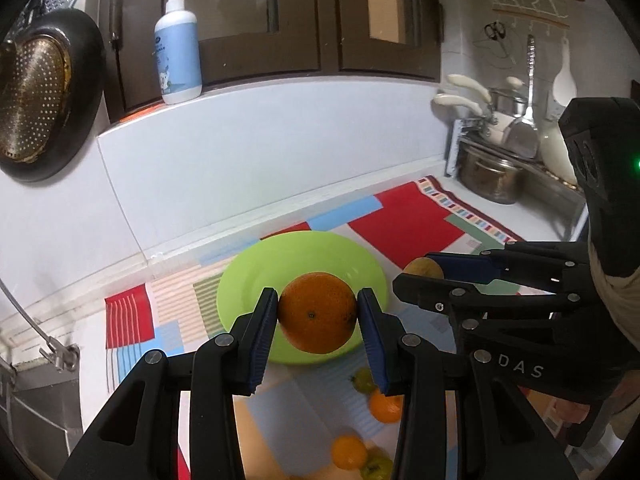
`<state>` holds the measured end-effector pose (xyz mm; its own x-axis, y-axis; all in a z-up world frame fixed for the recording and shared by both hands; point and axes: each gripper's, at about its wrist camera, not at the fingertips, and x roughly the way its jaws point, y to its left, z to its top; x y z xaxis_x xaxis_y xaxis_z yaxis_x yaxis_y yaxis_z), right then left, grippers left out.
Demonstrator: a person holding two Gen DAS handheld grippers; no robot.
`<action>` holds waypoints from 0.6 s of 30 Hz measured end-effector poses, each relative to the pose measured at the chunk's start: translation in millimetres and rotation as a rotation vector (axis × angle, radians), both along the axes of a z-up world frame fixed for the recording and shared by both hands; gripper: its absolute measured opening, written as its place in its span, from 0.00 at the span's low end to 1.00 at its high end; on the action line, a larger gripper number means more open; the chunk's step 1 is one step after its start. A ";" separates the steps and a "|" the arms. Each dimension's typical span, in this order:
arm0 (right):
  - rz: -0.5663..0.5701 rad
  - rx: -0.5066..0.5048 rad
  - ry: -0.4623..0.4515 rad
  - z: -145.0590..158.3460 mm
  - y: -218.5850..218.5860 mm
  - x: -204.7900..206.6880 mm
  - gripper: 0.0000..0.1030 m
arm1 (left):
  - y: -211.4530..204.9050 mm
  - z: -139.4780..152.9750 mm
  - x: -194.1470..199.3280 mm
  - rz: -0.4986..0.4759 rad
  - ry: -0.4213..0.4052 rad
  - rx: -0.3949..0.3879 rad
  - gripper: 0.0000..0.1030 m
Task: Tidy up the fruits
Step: 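Carry the orange with the left tool while the right tool carries the yellow fruit to the plate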
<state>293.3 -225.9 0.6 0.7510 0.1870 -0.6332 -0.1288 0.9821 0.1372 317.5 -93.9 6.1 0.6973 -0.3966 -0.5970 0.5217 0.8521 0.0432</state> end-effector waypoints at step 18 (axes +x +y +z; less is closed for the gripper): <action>0.029 -0.060 0.085 -27.9 -10.9 118.2 0.29 | -14.0 -38.5 109.3 0.042 0.131 0.045 0.39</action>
<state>411.5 -236.8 -27.3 0.6890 0.1677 -0.7050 -0.1475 0.9849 0.0902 426.8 -107.8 -32.4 0.6278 -0.3394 -0.7005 0.4891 0.8721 0.0159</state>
